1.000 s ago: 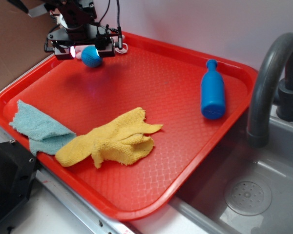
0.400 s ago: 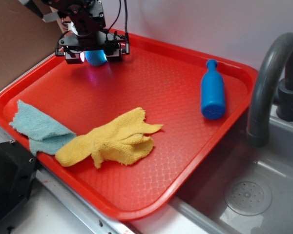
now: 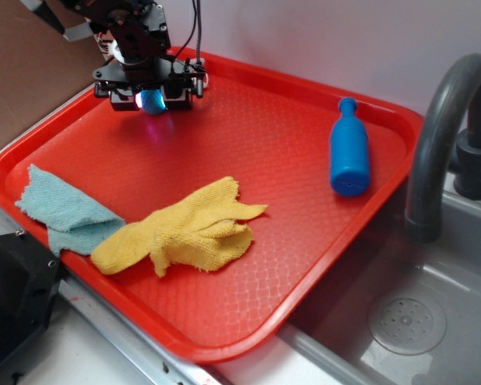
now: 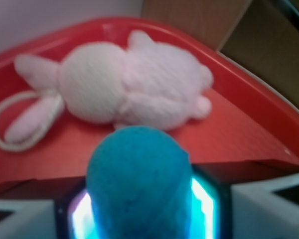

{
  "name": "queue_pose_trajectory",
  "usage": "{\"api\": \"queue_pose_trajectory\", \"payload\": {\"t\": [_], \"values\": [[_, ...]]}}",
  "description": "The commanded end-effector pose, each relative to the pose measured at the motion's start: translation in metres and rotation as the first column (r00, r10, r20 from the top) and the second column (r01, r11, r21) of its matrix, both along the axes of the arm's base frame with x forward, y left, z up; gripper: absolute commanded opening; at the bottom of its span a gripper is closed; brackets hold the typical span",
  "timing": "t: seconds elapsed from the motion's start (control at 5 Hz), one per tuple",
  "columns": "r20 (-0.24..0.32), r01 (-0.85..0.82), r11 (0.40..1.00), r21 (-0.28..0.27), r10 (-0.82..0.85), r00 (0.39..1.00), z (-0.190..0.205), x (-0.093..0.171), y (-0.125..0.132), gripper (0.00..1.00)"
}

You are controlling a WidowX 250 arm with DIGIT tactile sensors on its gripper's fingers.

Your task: Grab the blue ball.

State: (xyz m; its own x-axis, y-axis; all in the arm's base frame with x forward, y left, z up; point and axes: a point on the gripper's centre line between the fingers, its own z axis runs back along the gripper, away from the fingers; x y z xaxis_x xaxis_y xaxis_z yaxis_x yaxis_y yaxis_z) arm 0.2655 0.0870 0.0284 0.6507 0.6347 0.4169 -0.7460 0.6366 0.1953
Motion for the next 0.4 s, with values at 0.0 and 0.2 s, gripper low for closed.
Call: {"api": "queue_pose_trajectory", "payload": {"t": [0.0, 0.2], "values": [[0.039, 0.156, 0.951, -0.266, -0.152, 0.988, 0.076, -0.009, -0.010, 0.00], [0.061, 0.367, 0.817, -0.445, -0.381, 0.922, 0.121, -0.028, -0.047, 0.00]]}}
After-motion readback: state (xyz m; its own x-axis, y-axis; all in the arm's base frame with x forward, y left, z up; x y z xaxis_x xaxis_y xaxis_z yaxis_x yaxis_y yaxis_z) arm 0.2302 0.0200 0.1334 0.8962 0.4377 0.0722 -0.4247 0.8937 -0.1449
